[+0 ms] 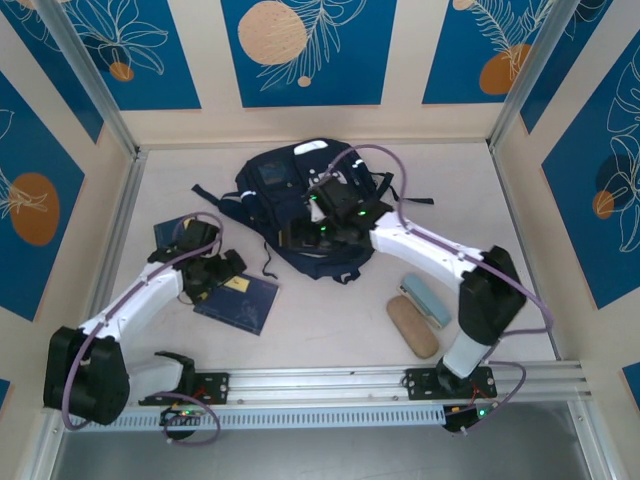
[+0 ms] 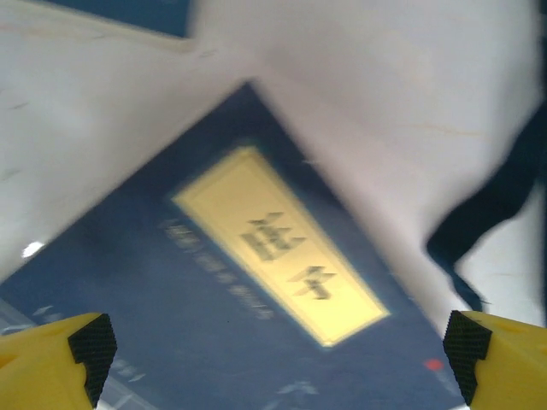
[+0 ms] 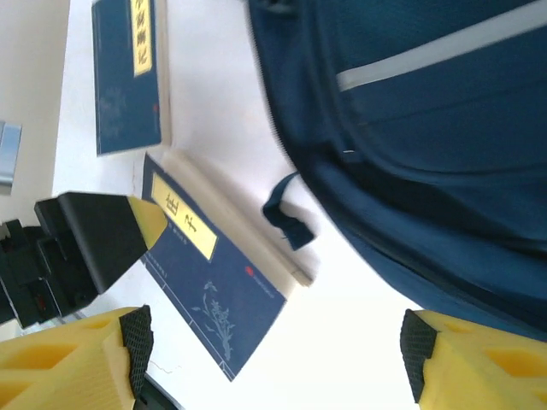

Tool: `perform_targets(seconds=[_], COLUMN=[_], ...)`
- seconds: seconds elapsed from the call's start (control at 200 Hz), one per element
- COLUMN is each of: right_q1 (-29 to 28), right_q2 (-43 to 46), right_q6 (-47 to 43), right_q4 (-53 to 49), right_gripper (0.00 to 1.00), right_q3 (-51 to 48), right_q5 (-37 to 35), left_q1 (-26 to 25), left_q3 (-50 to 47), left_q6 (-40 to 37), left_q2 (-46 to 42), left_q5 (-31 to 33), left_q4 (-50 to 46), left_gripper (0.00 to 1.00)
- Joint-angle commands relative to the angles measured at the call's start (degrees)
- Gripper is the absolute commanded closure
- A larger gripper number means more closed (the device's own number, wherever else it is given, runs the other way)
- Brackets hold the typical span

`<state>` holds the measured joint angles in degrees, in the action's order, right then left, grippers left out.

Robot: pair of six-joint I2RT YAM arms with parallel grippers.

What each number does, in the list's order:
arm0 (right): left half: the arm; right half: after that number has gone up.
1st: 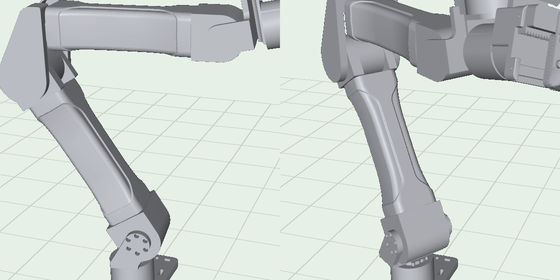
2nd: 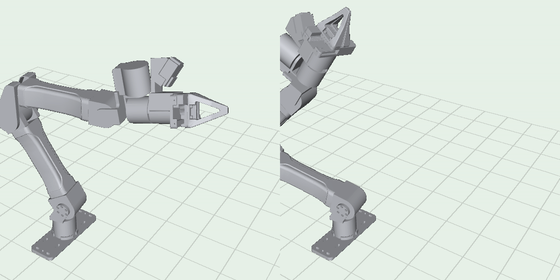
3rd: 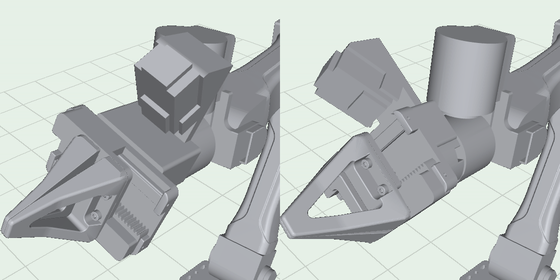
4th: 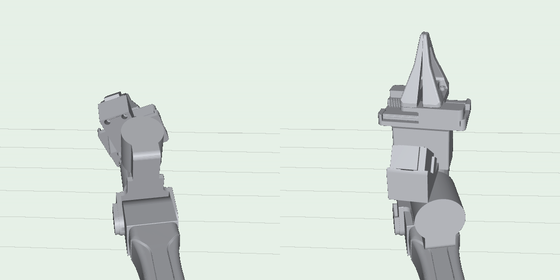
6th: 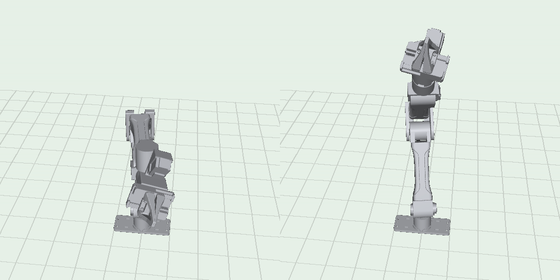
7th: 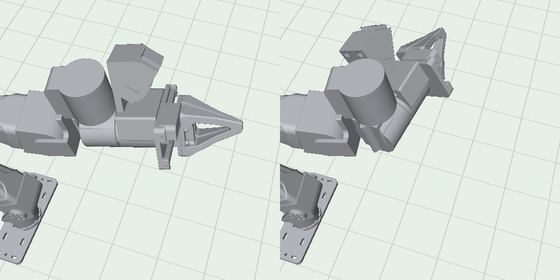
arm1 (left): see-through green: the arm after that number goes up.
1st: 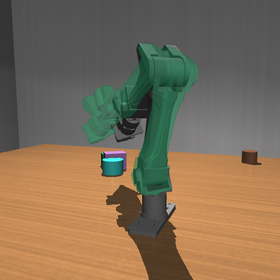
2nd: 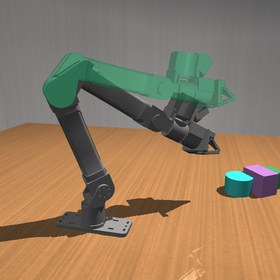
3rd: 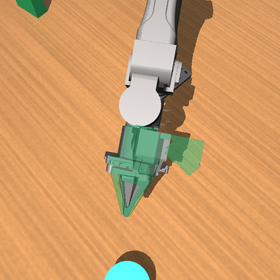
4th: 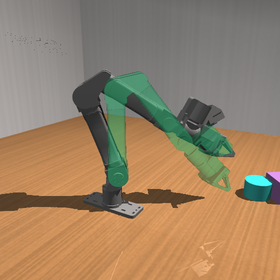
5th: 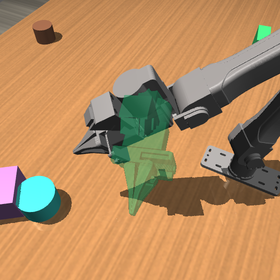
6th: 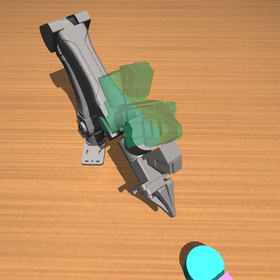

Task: Pack the student bag

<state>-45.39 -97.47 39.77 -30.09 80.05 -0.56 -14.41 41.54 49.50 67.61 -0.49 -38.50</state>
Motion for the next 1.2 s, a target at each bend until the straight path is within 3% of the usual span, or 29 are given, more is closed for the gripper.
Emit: perform_targets(seconds=[0.0, 0.175, 0.615, 0.885, 1.195], right_q1=[-3.8, -7.9, -10.1, -10.2, -9.9], right_q2=[-6.3, -16.0, -34.0, -34.6, -31.0], right_q6=[-5.5, -8.3, -11.9, -12.0, -8.4], right_q4=[-4.0, -5.6, -13.4, -14.6, -11.4], right_gripper=[0.24, 0.32, 0.50, 0.63, 0.77], right_q3=[5.8, 13.8, 29.5, 25.9, 17.3], right_q5=[-0.5, 0.9, 1.9, -0.1, 4.1], left_q1=[4.0, 7.9, 8.5, 8.4, 8.3], left_q3=[-3.3, -6.0, -11.0, -14.7, -16.1], left_q6=[-1.9, -1.6, 2.2, 4.2, 4.7], left_q2=[-2.7, -7.0, -10.1, -10.7, -11.7], left_q5=[-4.0, -4.1, -7.2, -11.7, -15.2], left_q4=[-3.0, -4.2, -2.2, 0.9, 2.3], left_gripper=[0.00, 0.00, 0.07, 0.15, 0.27])
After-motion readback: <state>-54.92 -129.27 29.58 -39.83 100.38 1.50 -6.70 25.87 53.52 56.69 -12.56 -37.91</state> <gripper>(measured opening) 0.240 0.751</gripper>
